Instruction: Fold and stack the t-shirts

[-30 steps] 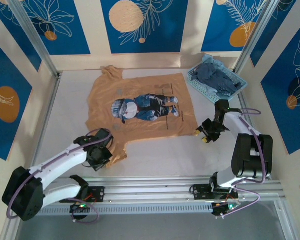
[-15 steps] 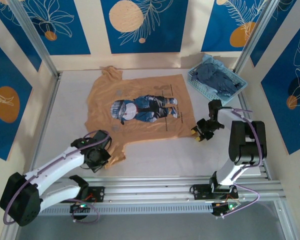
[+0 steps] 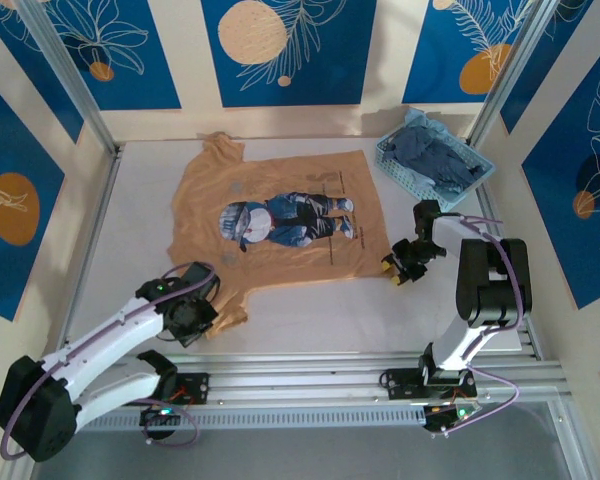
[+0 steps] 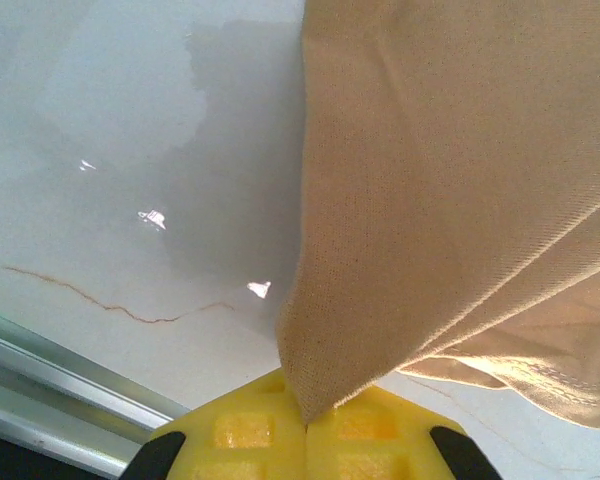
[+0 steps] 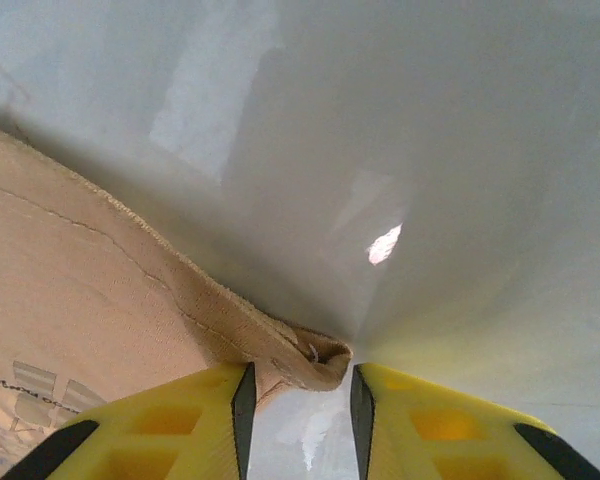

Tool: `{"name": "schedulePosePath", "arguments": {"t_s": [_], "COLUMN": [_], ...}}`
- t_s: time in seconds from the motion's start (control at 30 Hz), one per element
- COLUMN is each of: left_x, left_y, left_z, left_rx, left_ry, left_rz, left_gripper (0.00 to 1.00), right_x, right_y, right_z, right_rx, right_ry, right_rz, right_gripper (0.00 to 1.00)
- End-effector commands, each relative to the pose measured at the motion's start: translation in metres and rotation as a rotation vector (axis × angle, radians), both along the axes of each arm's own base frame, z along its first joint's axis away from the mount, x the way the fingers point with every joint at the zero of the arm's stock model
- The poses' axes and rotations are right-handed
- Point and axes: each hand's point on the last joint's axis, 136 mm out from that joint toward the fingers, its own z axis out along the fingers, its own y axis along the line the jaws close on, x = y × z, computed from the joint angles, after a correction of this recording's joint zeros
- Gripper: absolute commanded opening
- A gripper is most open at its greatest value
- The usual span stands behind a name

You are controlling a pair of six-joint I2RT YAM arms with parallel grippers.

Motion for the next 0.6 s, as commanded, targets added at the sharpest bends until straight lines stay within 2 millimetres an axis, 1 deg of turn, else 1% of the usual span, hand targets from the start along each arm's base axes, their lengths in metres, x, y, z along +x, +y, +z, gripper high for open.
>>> {"name": "schedulePosePath", "arguments": {"t_s": [0.0,0.07,0.17,0.2,0.27,0.37,0.43,0.57], "left_x": [-0.008,-0.008,-0.005,-0.005,-0.005,-0.005,-0.006,-0.010], "left_y": [0.010,0.011,0.011,0.010,0.011,0.016,0.020,0.022], "left_z": [0.002,0.001,0.000,0.000,0.001,0.008,0.017,0.037], "left_rx": [0.034,0.042,0.041,0.037,0.040,0.064,0.080,0.072], "left_ry": [0.027,0.026,0.017,0.014,0.013,0.007,-0.004,-0.034], "left_rz": [0.038,0.036,0.039,0.038,0.035,0.028,0.022,-0.002], "left_gripper": [0.00,0.00,0.00,0.00,0.00,0.00,0.00,0.00], "right_x": [-0.007,-0.007,-0.005,-0.004,-0.004,-0.007,-0.012,-0.036], "right_y": [0.002,0.004,0.005,0.005,0.004,0.002,0.000,0.000], "right_z": [-0.003,-0.006,-0.009,-0.009,-0.008,0.001,0.011,0.029], "right_rx": [-0.001,0.003,0.001,-0.002,-0.010,-0.043,-0.076,-0.127], "right_ry": [0.038,0.047,0.050,0.052,0.055,0.038,0.024,0.021], "right_rz": [-0.004,-0.004,-0.001,0.001,0.005,0.022,0.046,0.110], "right_gripper": [0.35,0.35,0.31,0.26,0.14,0.00,0.00,0.00]}}
